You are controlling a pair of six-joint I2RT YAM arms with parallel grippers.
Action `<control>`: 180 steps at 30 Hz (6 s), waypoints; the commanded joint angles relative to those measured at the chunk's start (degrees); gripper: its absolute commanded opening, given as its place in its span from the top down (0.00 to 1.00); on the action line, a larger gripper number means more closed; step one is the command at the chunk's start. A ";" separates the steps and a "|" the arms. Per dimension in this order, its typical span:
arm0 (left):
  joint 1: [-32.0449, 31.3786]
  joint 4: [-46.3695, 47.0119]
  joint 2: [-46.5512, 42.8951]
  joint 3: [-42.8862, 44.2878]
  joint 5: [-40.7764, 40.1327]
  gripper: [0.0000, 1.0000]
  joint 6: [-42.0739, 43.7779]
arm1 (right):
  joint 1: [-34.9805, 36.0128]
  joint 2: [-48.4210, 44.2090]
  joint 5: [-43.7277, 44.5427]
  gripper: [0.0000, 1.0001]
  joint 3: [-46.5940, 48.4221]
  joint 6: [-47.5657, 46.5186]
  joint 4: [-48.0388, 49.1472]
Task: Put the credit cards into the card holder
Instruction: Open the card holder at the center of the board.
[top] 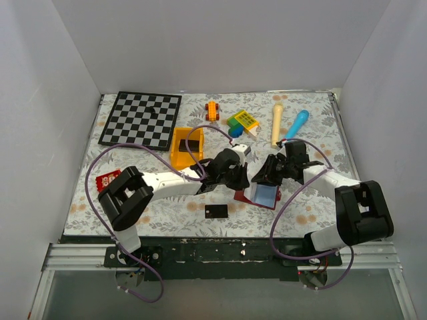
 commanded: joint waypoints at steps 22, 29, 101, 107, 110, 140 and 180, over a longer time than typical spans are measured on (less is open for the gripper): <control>-0.37 -0.05 -8.00 -4.43 -4.33 1.00 0.90 | 1.54 8.30 -5.85 0.58 7.53 1.31 5.21; -0.37 -0.05 -7.83 -3.20 -3.37 1.00 2.75 | 2.42 12.08 -6.04 0.56 8.58 2.28 7.24; 3.23 5.92 7.20 -6.89 -1.17 1.00 1.96 | 2.77 0.93 27.10 0.99 6.91 -0.26 -26.78; 3.23 6.36 6.15 -9.78 -0.73 1.00 0.47 | 2.77 3.12 27.54 0.99 9.72 -1.58 -28.10; 3.15 6.71 5.01 -11.89 -0.38 1.00 -0.15 | 2.77 4.53 27.89 0.99 11.13 -2.46 -28.45; 0.95 2.67 0.44 -5.32 -0.82 1.00 -0.59 | 2.77 -6.71 19.99 0.99 10.87 -3.60 -22.74; 4.90 2.14 11.51 -0.20 0.68 1.00 5.39 | 2.77 -6.98 17.96 0.99 7.61 -2.81 -24.67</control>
